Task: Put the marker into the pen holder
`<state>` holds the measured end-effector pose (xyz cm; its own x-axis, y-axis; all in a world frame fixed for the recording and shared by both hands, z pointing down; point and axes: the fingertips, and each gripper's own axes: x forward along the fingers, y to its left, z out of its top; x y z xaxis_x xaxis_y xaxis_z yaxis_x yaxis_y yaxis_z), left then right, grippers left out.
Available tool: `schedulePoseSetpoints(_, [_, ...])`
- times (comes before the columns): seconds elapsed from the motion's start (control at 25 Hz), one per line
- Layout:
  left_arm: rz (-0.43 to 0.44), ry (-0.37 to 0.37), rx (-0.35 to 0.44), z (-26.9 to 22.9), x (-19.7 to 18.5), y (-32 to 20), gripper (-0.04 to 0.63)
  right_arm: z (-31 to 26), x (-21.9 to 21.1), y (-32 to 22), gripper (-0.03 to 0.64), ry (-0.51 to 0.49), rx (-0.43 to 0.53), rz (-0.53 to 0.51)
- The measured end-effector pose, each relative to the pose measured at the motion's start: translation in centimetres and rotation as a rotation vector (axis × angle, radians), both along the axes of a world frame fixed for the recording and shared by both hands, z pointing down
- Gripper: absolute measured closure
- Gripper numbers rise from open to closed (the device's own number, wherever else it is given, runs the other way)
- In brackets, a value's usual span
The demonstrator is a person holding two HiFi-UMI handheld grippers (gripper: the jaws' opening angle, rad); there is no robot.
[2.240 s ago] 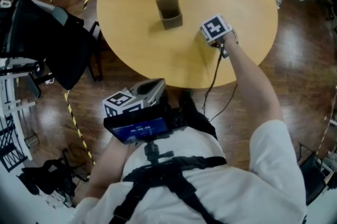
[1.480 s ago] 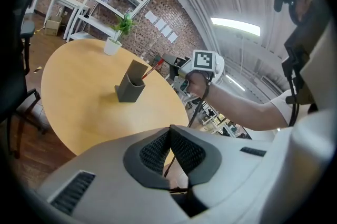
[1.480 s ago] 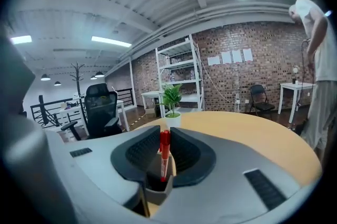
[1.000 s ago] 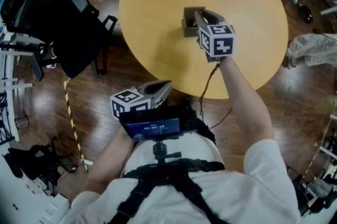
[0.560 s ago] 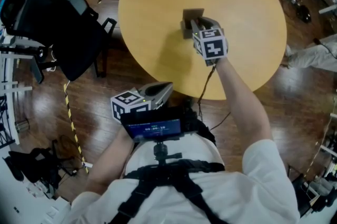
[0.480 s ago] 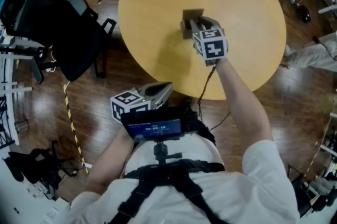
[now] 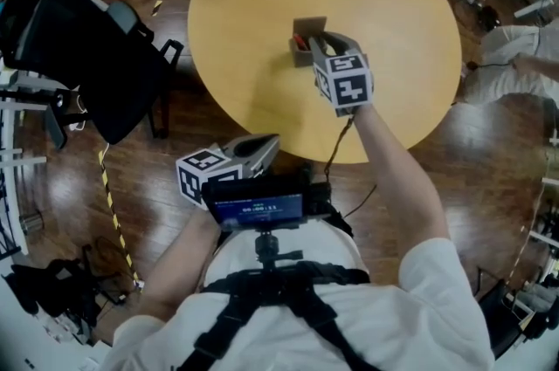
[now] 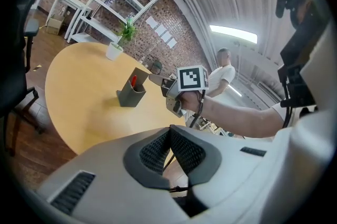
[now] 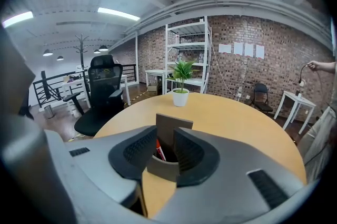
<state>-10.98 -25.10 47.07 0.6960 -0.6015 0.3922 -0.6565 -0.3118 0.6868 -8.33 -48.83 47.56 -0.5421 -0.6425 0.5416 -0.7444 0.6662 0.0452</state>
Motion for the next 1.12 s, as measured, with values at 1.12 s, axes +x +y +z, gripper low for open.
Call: schedulePoseSetpoints(1.12, [0.146, 0.022, 0.058, -2.8, -2.3, 3.5, 0.598, -2.5, 5.2, 11.6, 0.512, -0.023, -0.015, 0.198])
